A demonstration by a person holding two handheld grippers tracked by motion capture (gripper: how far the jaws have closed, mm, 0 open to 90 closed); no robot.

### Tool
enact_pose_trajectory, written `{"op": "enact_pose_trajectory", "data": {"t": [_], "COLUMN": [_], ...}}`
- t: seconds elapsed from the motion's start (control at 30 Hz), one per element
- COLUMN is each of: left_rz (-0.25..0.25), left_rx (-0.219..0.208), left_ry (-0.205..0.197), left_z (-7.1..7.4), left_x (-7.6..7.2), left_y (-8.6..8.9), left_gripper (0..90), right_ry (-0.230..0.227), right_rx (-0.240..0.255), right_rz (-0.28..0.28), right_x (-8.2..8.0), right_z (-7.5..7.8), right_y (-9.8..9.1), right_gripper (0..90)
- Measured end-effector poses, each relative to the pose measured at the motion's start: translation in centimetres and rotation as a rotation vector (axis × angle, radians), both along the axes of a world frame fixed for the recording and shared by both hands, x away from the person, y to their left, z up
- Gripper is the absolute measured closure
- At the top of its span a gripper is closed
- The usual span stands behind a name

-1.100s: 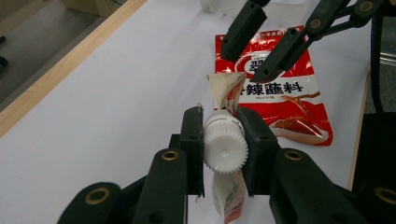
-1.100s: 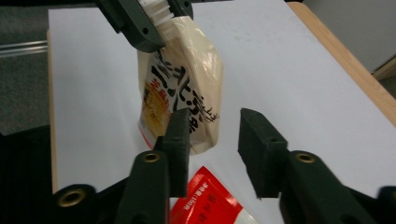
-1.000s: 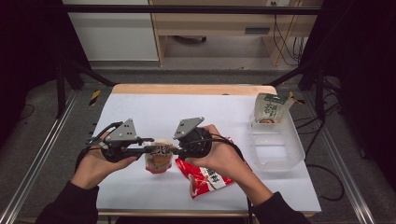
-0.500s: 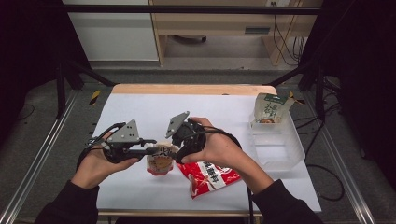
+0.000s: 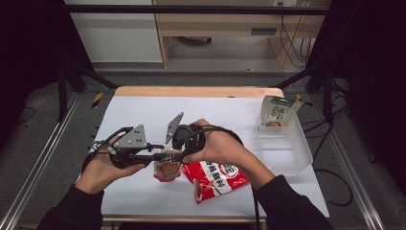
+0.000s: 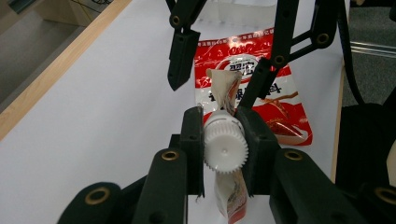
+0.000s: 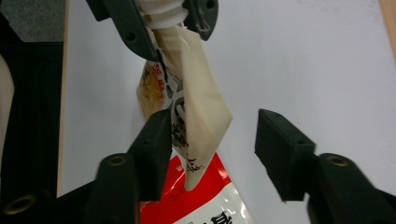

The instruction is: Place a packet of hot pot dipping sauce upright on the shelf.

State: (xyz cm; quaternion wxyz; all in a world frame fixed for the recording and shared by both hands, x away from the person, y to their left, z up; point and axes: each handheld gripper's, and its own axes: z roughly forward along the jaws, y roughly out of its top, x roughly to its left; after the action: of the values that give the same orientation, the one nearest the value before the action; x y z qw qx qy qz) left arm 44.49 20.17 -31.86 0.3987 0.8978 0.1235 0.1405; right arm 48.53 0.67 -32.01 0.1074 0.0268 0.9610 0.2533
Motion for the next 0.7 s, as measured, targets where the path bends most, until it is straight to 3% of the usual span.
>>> {"op": "enact_pose_trajectory", "data": {"t": [0.37,0.57,0.7], "left_rz": [0.0,0.011,0.027], "left_rx": [-0.009,-0.02,-0.054], "left_ry": [-0.002,0.003,0.009], "left_z": [-0.05,-0.21,-0.36], "left_x": [0.07,0.29,0.38], "left_y": [-0.11,-0.01,0.3], "left_gripper": [73.1,73.0,72.6], "right_ry": [0.045,0.055,0.051], "right_rx": [-0.03,-0.038,-0.039], "right_rz": [0.009,-0.019,-0.036], "right_x": [-0.37,-0.48,-0.35], "right_z": [0.16,0.4,0.75], "right_y": [0.09,0.17,0.25], "right_gripper": [80.7,86.2,87.2]}}
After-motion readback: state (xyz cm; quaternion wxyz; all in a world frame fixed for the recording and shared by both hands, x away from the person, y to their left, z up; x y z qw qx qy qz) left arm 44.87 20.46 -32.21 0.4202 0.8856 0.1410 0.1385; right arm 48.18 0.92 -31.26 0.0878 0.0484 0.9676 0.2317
